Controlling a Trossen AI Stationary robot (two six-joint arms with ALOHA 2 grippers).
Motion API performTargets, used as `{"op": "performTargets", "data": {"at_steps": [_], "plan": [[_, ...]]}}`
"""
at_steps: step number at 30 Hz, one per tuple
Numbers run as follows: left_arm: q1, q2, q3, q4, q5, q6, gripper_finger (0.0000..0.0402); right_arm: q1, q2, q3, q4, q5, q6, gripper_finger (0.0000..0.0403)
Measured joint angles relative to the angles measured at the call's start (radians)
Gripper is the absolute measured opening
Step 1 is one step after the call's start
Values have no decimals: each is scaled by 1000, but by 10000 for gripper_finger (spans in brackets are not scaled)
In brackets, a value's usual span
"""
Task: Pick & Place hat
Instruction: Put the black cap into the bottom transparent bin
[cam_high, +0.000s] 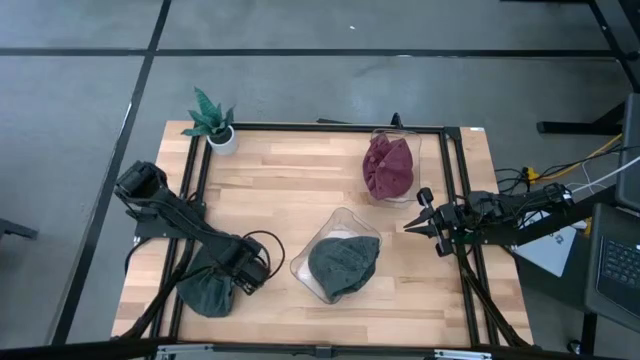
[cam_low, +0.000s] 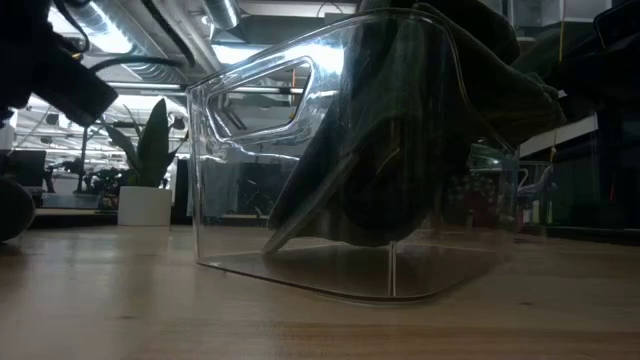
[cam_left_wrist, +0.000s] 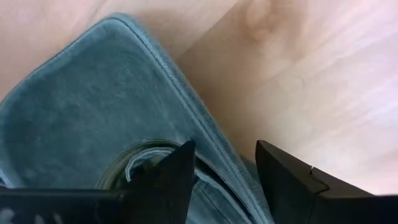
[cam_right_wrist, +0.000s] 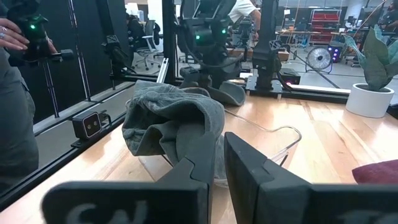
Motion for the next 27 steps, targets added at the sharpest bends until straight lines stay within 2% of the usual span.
{"op": "performTargets", "data": {"at_steps": [8,14,17,27], "plan": [[0,-11,6,-7,-61,-2,109,0,0,0,0,0,-3,36],[3,-116,24,-6,-224,-8,38,0,0,0,0,0,-1,36],[10,-186,24,-4,-329,-31,11,0,0,0,0,0,-3,36],[37,-406,25,47,-878,10,8,0,0,0,0,0,-1,36]]}}
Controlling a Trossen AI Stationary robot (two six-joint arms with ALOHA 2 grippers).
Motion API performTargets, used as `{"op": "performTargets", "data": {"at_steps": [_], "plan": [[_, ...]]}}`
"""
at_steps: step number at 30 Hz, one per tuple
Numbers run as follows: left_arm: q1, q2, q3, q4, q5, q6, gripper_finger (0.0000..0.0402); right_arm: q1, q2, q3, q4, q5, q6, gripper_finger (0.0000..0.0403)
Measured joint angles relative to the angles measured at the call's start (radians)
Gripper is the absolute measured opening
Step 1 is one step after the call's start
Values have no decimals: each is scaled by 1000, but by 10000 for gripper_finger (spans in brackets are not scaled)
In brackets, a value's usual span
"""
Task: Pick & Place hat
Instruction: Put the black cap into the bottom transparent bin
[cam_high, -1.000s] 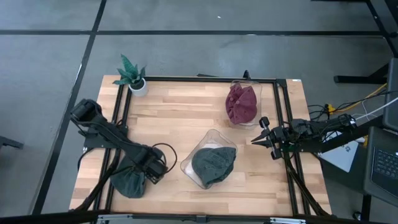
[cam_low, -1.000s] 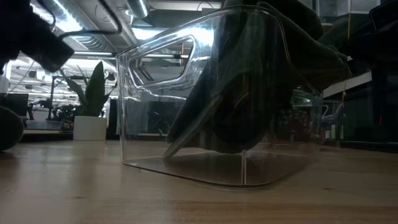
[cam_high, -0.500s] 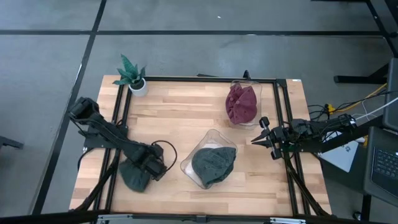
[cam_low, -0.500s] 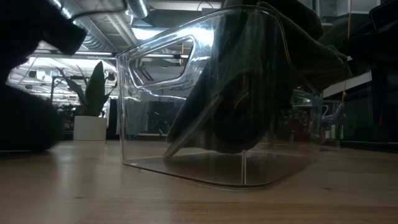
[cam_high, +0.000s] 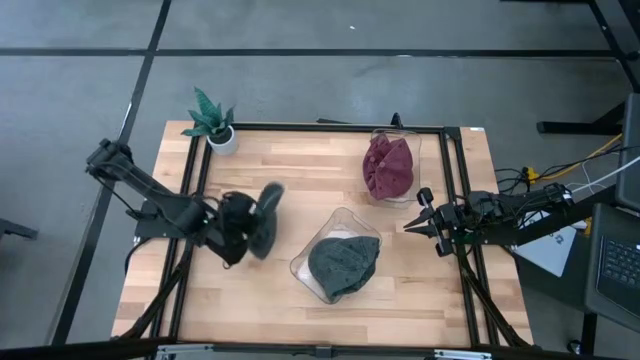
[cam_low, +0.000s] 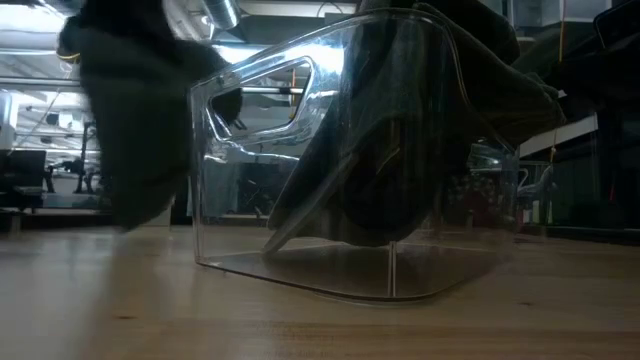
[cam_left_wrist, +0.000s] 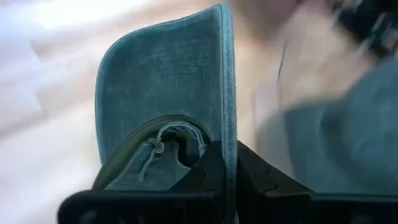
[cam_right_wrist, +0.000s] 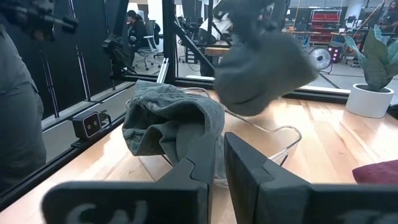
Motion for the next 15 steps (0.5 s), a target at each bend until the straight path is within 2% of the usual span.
{"op": "performTargets", "data": {"at_steps": [3,9,12,15], "plan": [[8,-41,0,37,-118,36,10,0,0,0,0,0,-1,36],[10,-94,-3,75,-254,98,8,0,0,0,0,0,1,36],[9,-122,-48,114,-302,87,8,0,0,0,0,0,-2,36],[9,-151,-142,245,-334,80,8,0,0,0,0,0,-1,36]]}}
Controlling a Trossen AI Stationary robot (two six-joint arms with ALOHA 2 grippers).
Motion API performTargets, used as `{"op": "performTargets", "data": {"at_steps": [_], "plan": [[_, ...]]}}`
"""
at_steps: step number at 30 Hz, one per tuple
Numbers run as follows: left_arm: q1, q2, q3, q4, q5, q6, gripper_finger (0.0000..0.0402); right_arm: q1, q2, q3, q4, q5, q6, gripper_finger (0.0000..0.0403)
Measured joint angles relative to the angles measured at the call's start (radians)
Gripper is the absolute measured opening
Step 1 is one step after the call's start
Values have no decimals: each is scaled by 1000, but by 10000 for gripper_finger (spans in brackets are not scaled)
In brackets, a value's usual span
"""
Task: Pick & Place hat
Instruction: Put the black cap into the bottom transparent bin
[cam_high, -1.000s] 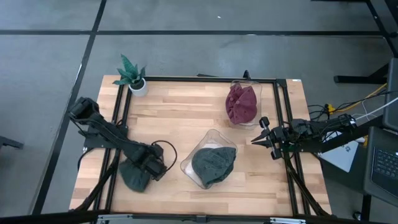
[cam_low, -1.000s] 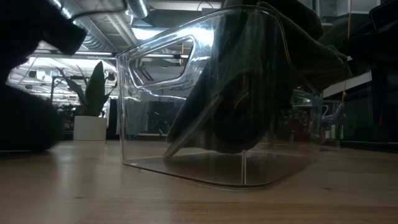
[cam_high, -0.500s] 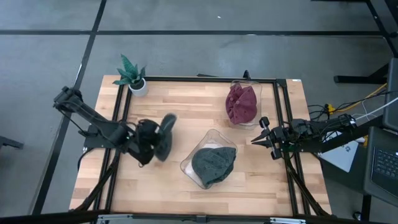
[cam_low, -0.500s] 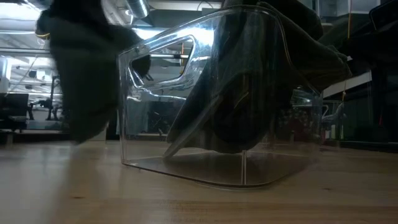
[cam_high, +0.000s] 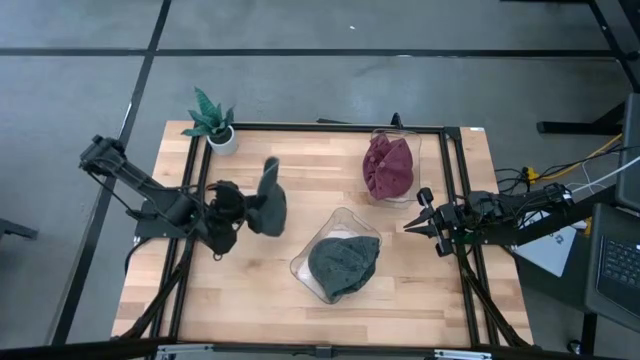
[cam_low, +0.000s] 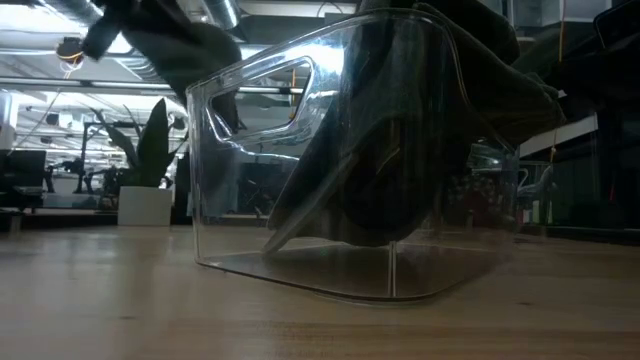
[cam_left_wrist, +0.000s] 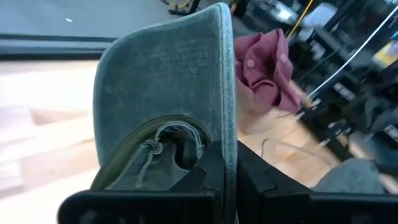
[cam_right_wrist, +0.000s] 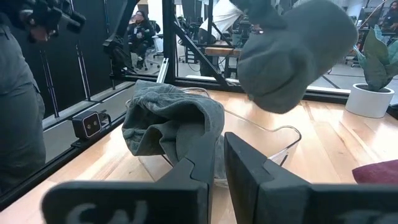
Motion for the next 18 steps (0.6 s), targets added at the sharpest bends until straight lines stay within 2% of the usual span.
{"op": "performTargets", "data": {"at_steps": [10,15,18], "plan": [[0,-31,-401,731,-83,-11,7,0,0,0,0,0,1,36],[0,-32,-552,1095,-108,-3,7,0,0,0,0,0,1,36],[0,-33,-630,1246,-84,-4,7,0,0,0,0,0,-2,36]]}}
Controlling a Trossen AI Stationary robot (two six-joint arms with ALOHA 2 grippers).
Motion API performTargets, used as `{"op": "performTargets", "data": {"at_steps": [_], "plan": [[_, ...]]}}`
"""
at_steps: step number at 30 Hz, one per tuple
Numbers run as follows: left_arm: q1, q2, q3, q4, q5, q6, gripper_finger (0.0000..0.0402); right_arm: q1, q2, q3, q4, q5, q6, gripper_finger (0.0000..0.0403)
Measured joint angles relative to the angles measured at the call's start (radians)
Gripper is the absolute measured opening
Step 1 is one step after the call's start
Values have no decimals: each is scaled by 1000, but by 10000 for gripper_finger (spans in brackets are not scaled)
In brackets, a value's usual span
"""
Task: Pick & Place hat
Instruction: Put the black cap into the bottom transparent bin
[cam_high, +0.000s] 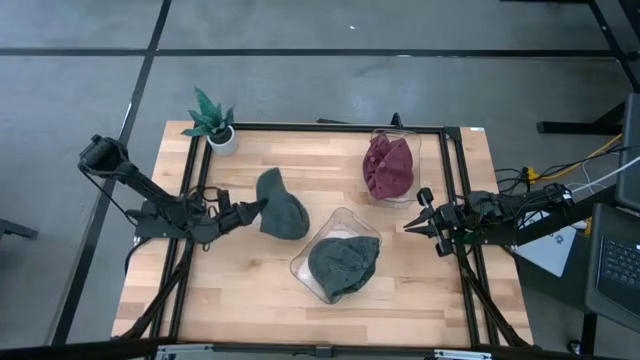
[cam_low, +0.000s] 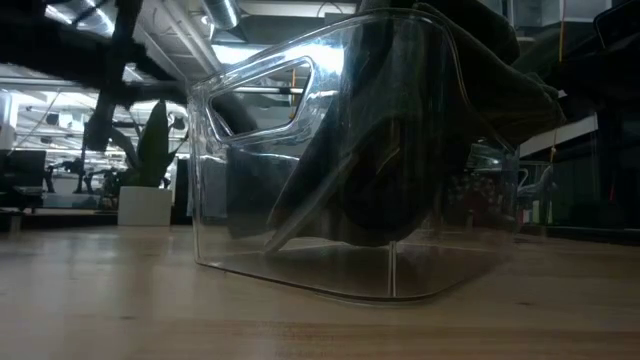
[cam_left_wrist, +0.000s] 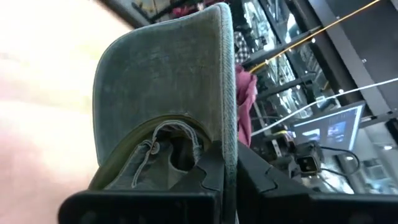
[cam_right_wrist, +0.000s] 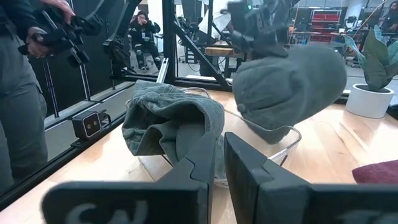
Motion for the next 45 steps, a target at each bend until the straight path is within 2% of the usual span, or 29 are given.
{"op": "performTargets", "data": {"at_steps": [10,18,23,27,34,38,41,45], "plan": [[0,-1,-168,49,114,-314,14,0,0,0,0,0,0,36],[0,0,-214,43,246,-367,38,0,0,0,0,0,2,36],[0,0,-217,15,336,-366,69,0,0,0,0,0,2,36],[0,1,-217,-10,370,-328,107,0,0,0,0,0,2,36],[15,1,-217,-16,371,-240,180,0,0,0,0,0,2,36],[36,1,-217,19,380,-115,207,0,0,0,0,0,3,36],[55,1,-216,44,444,29,216,0,0,0,0,0,0,36],[98,1,-209,44,550,104,219,0,0,0,0,0,0,36]]}}
